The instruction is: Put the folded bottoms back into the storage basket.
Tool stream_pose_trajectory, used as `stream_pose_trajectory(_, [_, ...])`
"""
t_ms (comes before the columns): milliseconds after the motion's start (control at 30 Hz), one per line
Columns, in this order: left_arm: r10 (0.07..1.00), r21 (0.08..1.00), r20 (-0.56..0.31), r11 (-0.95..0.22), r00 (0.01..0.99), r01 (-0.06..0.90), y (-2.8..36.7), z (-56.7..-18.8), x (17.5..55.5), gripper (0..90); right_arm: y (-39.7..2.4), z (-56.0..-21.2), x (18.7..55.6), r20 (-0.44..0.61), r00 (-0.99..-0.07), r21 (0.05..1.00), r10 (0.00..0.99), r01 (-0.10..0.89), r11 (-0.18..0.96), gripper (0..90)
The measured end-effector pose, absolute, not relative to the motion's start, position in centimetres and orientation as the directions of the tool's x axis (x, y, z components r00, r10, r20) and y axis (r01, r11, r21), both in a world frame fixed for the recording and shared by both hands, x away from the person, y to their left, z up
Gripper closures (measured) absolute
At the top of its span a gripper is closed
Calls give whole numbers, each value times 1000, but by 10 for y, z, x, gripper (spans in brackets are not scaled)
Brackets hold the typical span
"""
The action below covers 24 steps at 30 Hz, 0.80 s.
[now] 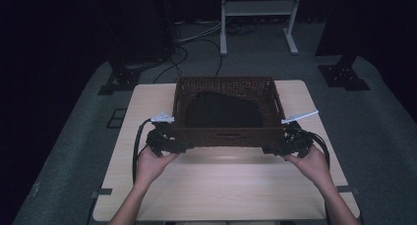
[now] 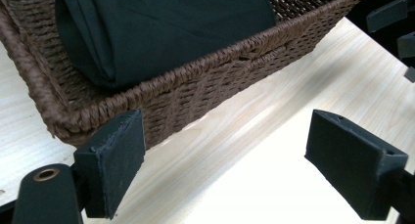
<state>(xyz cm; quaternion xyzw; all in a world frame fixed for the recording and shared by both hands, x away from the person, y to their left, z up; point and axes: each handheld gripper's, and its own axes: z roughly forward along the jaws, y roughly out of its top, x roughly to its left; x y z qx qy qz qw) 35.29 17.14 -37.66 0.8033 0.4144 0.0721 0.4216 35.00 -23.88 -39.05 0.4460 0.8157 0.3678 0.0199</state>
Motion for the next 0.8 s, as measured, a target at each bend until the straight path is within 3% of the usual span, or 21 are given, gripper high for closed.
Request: stream_pose_trajectory(800, [718,731,-275,-276,640,624,175,-408,332,130,-251,-413,333,321,-577,610,751,732,302,270])
